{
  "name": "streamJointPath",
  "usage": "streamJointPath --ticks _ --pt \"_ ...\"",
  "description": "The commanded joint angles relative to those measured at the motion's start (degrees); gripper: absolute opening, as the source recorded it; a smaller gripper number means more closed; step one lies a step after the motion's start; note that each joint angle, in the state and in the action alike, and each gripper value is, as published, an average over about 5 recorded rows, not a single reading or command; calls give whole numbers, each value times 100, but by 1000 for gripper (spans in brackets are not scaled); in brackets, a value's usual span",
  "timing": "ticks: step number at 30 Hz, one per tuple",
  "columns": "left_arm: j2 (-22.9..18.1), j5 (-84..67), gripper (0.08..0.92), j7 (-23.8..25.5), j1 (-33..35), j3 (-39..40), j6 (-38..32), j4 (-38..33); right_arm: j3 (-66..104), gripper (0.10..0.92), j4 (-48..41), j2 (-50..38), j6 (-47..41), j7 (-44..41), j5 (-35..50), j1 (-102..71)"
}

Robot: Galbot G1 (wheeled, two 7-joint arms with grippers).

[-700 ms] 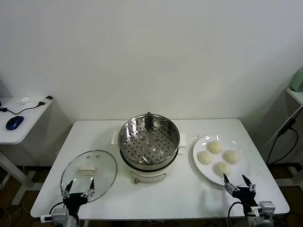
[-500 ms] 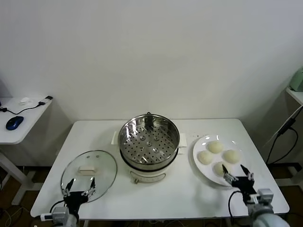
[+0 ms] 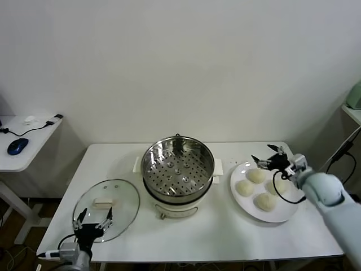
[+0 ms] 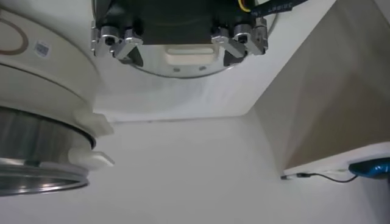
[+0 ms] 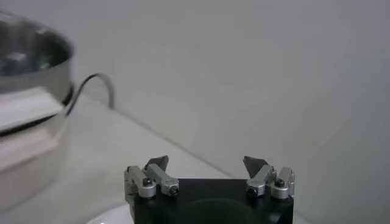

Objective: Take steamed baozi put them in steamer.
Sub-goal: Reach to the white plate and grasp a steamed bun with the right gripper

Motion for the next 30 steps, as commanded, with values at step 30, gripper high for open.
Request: streamJointPath --ticks 30 --pt "215 -118 823 59 -148 50 -200 432 -5424 823 -4938 2450 1418 -2791 -1254 3807"
